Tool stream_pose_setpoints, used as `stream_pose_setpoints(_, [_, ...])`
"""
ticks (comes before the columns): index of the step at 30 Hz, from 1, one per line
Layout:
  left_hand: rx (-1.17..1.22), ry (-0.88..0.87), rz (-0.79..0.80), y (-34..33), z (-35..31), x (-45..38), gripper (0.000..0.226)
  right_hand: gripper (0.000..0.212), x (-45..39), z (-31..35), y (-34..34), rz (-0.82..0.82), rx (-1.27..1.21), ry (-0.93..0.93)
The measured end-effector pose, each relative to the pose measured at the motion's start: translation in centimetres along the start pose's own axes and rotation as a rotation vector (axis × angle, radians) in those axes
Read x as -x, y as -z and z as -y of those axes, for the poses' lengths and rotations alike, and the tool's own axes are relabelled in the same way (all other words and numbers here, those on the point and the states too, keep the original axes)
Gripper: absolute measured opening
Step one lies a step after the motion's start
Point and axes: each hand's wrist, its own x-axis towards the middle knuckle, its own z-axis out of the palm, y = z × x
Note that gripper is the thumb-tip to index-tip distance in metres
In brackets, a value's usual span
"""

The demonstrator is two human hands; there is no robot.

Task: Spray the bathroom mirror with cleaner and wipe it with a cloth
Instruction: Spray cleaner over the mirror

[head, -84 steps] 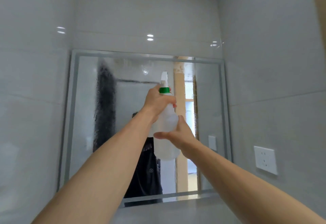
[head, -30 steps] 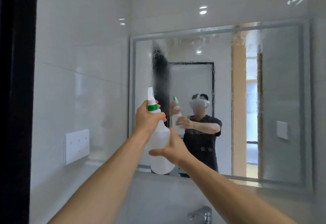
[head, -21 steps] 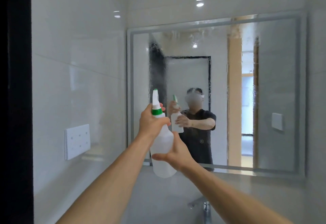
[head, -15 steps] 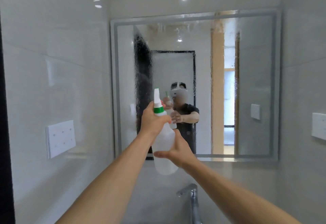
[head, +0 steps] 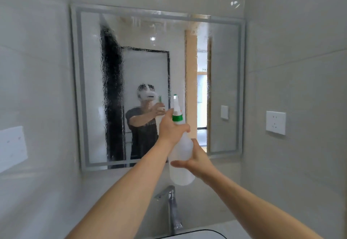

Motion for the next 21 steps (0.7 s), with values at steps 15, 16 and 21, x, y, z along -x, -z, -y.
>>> stream_pose_setpoints(15, [-0.036, -0.021, 0.003, -0.5, 1.1, 2.4, 0.05, 0.089, 2.2, -1.2, -0.6, 0.01, 0.022, -0.073])
stream_pose_setpoints(16, [-0.032, -0.022, -0.006, -0.2, 1.4, 2.4, 0.051, 0.09, 2.1, -1.1, -0.9, 0.023, 0.022, -0.074])
stream_pose_setpoints(21, [-0.017, -0.012, 0.017, 1.3, 2.8, 2.3, 0.062, 0.085, 1.8, -1.1, -2.5, 0.059, -0.013, -0.076])
